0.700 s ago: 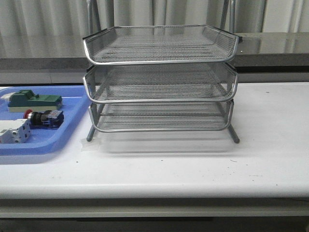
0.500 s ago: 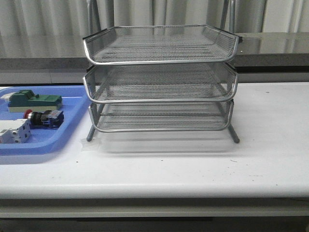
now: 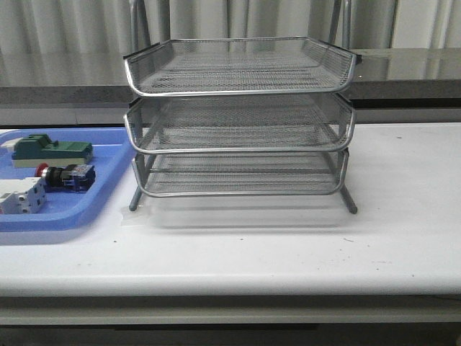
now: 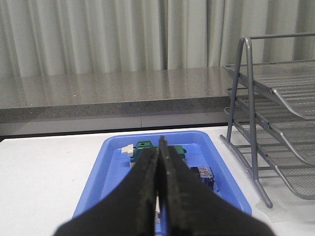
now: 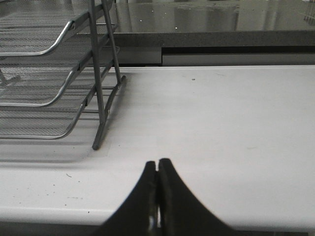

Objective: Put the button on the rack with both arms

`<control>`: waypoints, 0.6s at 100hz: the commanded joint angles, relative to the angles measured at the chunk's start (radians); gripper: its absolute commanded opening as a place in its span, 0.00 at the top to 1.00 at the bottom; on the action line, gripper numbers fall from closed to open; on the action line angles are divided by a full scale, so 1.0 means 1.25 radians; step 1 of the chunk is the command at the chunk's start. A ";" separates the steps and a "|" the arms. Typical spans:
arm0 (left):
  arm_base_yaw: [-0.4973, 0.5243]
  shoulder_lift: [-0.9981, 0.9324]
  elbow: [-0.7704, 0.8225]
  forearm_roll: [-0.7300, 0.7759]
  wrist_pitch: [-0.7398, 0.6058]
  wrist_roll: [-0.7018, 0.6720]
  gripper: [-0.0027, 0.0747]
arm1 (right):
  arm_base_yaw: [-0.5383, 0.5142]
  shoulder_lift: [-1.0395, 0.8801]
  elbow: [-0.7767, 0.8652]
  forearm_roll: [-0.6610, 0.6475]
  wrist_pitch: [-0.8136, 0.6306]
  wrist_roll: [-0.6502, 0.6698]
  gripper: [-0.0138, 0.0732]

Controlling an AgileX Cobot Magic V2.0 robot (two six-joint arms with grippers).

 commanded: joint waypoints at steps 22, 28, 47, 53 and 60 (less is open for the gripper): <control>0.002 -0.025 0.038 -0.007 -0.064 -0.009 0.99 | 0.000 -0.017 -0.014 0.000 -0.139 -0.003 0.91; 0.002 -0.025 0.038 -0.007 -0.064 -0.009 0.99 | 0.000 -0.017 -0.025 0.021 -0.147 -0.003 0.91; 0.002 -0.025 0.038 -0.007 -0.064 -0.009 0.99 | 0.000 0.008 -0.110 0.060 -0.082 -0.003 0.91; 0.002 -0.025 0.038 -0.007 -0.064 -0.009 0.99 | 0.000 0.032 -0.150 0.061 -0.041 -0.003 0.91; 0.002 -0.025 0.038 -0.007 -0.064 -0.009 0.99 | 0.000 0.074 -0.209 0.075 0.018 -0.003 0.91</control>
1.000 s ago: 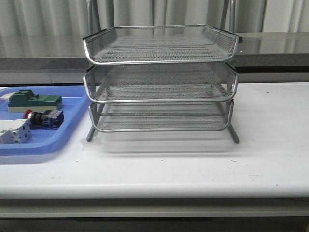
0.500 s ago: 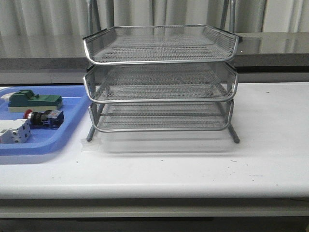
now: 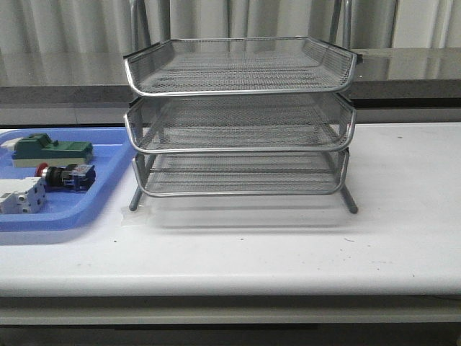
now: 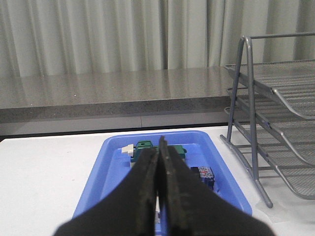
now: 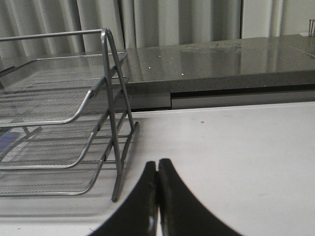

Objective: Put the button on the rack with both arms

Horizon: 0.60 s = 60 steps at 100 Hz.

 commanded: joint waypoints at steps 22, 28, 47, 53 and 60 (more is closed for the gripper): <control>0.002 -0.025 0.038 -0.007 -0.064 -0.009 0.99 | 0.000 0.252 -0.282 0.067 0.208 -0.003 0.91; 0.002 -0.025 0.038 -0.007 -0.064 -0.009 0.99 | 0.000 0.307 -0.326 0.068 0.258 -0.003 0.91; 0.002 -0.025 0.038 -0.007 -0.064 -0.009 0.99 | 0.000 0.467 -0.416 0.118 0.340 -0.003 0.91; 0.002 -0.025 0.038 -0.007 -0.064 -0.009 0.99 | 0.000 0.506 -0.416 0.169 0.329 -0.003 0.91; 0.002 -0.025 0.038 -0.007 -0.064 -0.009 0.99 | 0.000 0.547 -0.415 0.230 0.326 -0.003 0.91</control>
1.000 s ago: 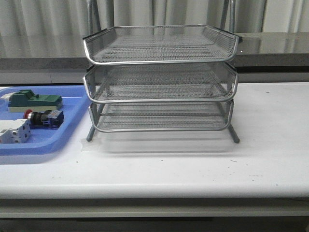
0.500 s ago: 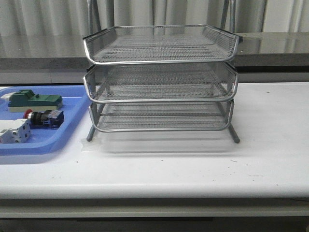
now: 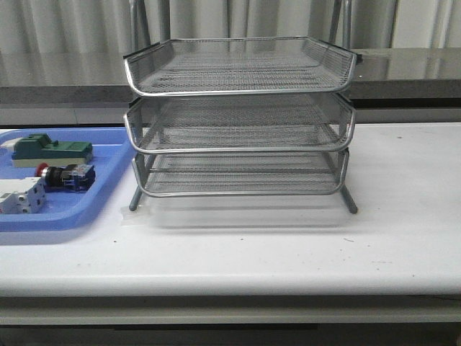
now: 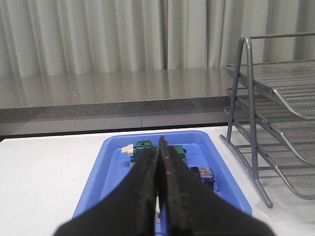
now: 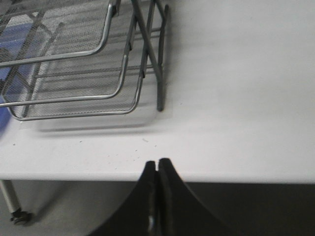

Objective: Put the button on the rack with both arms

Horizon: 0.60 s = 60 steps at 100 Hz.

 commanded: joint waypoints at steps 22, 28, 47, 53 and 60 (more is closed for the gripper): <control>0.002 -0.025 0.038 -0.007 -0.064 -0.009 0.99 | 0.000 0.176 -0.030 0.306 -0.054 -0.004 0.90; 0.002 -0.025 0.038 -0.007 -0.064 -0.009 0.99 | 0.000 0.212 -0.030 0.367 -0.063 -0.013 0.88; 0.002 -0.025 0.038 -0.007 -0.064 -0.009 0.99 | 0.000 0.305 -0.030 0.549 -0.078 -0.159 0.56; 0.002 -0.025 0.038 -0.007 -0.064 -0.009 0.99 | 0.000 0.335 -0.030 0.609 -0.078 -0.213 0.45; 0.002 -0.025 0.038 -0.007 -0.064 -0.009 0.99 | 0.000 0.368 -0.030 0.689 -0.083 -0.282 0.38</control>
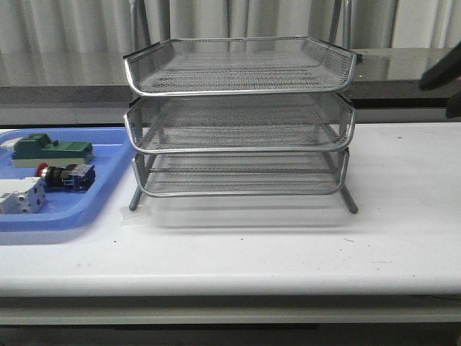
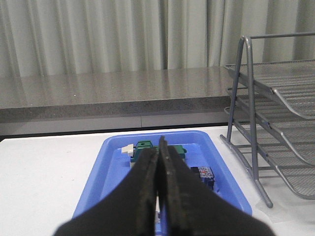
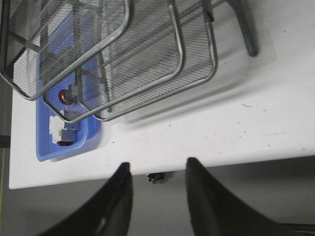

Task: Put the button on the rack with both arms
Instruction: 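Reach the right gripper to the front edge of the middle mesh tray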

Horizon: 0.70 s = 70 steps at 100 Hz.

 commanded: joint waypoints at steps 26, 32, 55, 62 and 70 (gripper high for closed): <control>0.002 -0.025 0.038 -0.007 -0.064 -0.009 0.99 | 0.000 0.180 -0.027 0.447 -0.027 -0.406 0.38; 0.002 -0.025 0.038 -0.007 -0.064 -0.009 0.99 | 0.000 0.217 -0.027 0.507 -0.019 -0.464 0.38; 0.002 -0.025 0.038 -0.007 -0.064 -0.009 0.99 | 0.000 0.349 -0.029 0.692 0.038 -0.640 0.38; 0.002 -0.025 0.038 -0.007 -0.064 -0.009 0.99 | 0.000 0.377 -0.029 0.740 0.062 -0.690 0.38; 0.002 -0.025 0.038 -0.007 -0.064 -0.009 0.99 | 0.000 0.411 -0.039 0.756 0.084 -0.722 0.38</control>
